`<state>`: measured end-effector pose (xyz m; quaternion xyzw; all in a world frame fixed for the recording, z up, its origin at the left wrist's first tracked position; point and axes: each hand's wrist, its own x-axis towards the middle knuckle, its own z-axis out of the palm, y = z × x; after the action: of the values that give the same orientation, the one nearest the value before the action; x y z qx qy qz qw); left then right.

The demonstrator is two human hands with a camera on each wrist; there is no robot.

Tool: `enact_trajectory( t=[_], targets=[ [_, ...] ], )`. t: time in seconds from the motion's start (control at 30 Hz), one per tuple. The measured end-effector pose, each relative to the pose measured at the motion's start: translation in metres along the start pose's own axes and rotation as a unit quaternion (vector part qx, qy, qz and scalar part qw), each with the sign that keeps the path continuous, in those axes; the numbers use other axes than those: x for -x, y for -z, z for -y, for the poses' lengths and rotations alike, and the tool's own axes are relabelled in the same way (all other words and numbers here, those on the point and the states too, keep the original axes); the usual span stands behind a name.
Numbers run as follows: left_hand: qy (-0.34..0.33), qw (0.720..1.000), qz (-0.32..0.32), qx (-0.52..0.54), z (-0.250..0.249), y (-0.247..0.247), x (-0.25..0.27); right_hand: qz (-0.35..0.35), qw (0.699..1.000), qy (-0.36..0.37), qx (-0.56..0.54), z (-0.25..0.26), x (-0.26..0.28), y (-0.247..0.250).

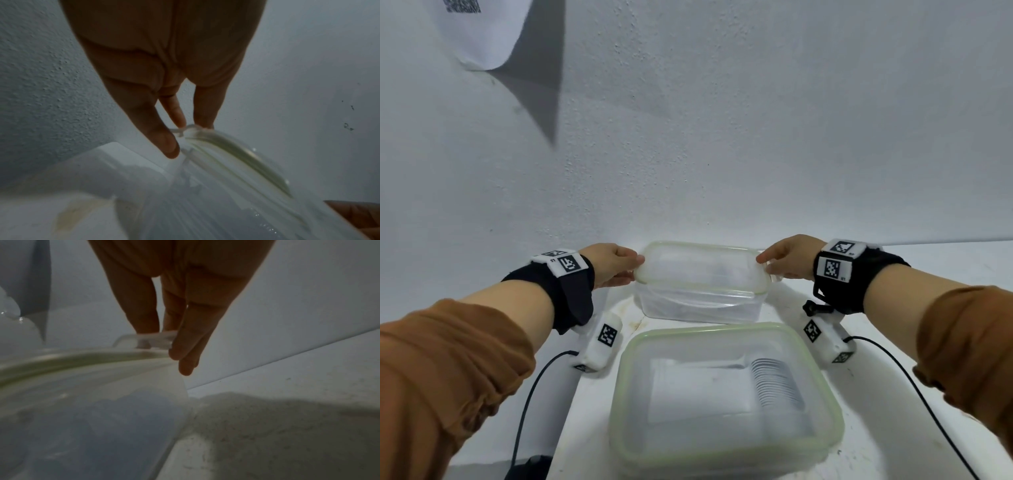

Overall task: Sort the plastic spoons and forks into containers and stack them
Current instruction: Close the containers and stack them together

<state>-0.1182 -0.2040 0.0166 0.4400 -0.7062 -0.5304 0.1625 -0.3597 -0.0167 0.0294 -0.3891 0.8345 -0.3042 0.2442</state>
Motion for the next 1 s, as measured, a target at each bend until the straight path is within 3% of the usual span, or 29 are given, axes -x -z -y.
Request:
enact_trajectory(
  t=[0.23, 0.43, 1.0],
  targets=[
    [0.032, 0.999, 0.006, 0.003, 0.005, -0.002, -0.006, 0.005, 0.986, -0.054, -0.157, -0.001, -0.002, -0.005],
    [0.023, 0.999, -0.024, -0.005, 0.003, -0.007, -0.011, -0.002, 0.981, -0.072, -0.18, -0.002, -0.001, -0.012],
    [0.038, 0.999, 0.014, 0.016, 0.003, -0.009, -0.026, -0.01, 0.983, -0.078, -0.165, 0.003, -0.004, -0.012]
  ],
)
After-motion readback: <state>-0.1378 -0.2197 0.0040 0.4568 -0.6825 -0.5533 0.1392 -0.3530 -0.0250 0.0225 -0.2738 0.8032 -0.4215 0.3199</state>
